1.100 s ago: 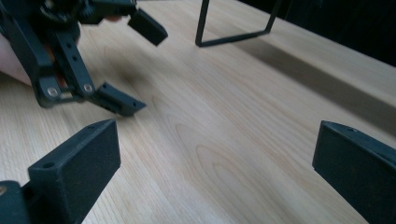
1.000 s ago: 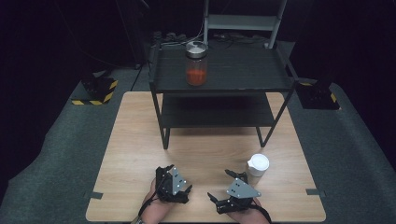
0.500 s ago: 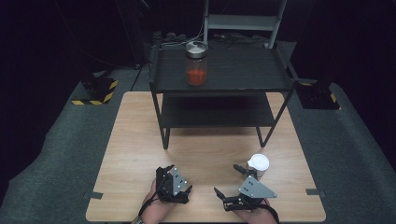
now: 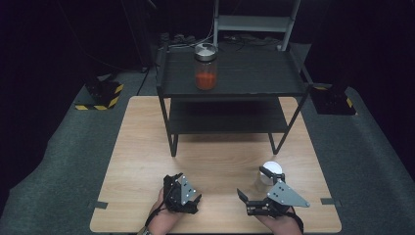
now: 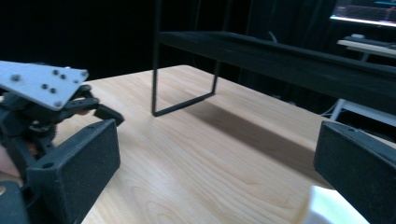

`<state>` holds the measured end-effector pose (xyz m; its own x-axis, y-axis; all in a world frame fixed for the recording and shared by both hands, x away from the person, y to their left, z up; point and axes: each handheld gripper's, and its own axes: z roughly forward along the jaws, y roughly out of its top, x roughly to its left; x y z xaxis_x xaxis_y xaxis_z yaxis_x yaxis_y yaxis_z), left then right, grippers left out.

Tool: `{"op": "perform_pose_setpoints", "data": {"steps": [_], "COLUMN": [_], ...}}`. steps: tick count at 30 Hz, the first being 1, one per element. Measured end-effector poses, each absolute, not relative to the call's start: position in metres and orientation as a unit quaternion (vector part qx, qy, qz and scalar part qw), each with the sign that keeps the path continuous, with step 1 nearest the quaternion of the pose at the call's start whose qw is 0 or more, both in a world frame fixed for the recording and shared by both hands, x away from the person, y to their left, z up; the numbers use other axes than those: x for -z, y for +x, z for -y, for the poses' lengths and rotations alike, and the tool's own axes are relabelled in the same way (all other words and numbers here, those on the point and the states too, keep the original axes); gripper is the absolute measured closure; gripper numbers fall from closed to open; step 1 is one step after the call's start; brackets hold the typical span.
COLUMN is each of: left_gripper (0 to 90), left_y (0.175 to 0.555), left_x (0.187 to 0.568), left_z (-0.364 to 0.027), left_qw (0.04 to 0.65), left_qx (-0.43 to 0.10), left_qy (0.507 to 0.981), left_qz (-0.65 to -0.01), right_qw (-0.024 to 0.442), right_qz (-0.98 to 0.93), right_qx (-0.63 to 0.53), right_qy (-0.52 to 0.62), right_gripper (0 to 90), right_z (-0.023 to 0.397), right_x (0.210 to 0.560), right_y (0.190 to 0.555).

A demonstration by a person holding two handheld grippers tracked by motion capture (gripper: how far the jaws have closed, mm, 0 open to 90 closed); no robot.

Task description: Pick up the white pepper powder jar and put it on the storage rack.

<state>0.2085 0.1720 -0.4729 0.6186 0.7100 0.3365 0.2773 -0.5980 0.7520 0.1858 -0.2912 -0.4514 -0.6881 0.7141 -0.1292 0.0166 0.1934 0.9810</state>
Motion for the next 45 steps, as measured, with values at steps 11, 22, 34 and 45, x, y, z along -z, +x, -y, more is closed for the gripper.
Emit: {"op": "perform_pose_setpoints", "data": {"steps": [11,22,34,45], "left_gripper": [0.8,0.9,1.0,1.0], "left_y": [0.210,0.213,0.218,0.222], "left_x": [0.472,0.471,0.469,0.468], "left_z": [-0.173,-0.179,-0.186,-0.191], "left_qw": [0.338,0.349,0.359,0.368], "left_qx": [-0.317,-0.306,-0.286,-0.273], "left_qy": [0.836,0.832,0.831,0.828], "left_qz": [-0.293,-0.303,-0.314,-0.323], "right_qw": [0.326,0.345,0.345,0.335], "right_qz": [-0.701,-0.692,-0.694,-0.699], "right_qx": [-0.564,-0.553,-0.539,-0.527], "right_qy": [0.290,0.310,0.329,0.348], "right_gripper": [0.0,0.0,0.0,0.0], "right_z": [0.305,0.314,0.315,0.315], "right_x": [0.453,0.456,0.461,0.467], "right_y": [0.184,0.183,0.186,0.192]}}
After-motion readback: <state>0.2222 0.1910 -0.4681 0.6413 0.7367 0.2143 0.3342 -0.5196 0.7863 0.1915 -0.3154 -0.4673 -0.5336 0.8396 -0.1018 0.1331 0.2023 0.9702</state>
